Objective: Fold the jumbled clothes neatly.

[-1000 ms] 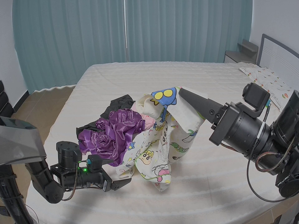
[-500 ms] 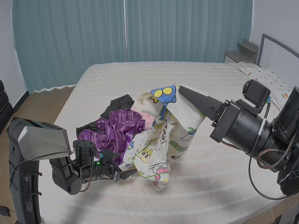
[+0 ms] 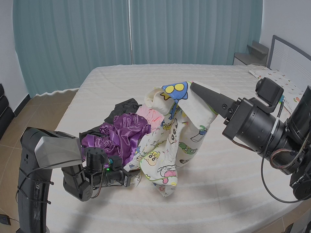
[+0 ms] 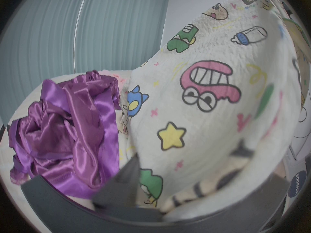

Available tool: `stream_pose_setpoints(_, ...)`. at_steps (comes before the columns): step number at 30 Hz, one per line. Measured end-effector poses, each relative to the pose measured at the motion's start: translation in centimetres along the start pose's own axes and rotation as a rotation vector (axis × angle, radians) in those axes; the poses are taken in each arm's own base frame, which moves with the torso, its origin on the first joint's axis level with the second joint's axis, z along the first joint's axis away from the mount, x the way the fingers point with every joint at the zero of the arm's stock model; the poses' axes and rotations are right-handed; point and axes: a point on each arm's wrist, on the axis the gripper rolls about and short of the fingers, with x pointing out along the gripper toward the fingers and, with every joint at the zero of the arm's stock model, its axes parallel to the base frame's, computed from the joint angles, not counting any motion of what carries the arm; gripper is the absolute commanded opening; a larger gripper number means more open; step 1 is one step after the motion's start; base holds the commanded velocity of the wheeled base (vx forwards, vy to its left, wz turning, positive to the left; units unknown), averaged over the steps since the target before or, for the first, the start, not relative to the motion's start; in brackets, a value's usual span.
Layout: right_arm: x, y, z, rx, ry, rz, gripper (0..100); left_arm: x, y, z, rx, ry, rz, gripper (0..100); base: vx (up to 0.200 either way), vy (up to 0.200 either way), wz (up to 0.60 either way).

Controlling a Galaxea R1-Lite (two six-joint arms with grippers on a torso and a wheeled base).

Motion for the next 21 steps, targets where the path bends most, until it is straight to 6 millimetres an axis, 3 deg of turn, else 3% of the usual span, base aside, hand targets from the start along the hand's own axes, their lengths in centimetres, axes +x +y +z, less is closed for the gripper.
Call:
stream_pose_setpoints(10, -0.8, -1.6, -0.2, -0.012, 0.012, -0.065, 0, -5.3, -1.3, -0.5, -0.079, 0.063, 0.033, 0, 0.000, 0.000, 0.00)
stream_pose_setpoints(15, -1.5, -2.7, -0.7, -0.018, 0.034, -0.115, 0, -8.0, -2.2, 1.0, -0.138, 0.021, 0.080, 0, 0.000, 0.000, 0.00)
stream_pose_setpoints(21, -2.6, -5.1, -1.2, -0.030, 0.057, -0.217, 0, -11.4, -3.5, 4.3, -0.250, -0.114, 0.235, 0, 0.000, 0.000, 0.00)
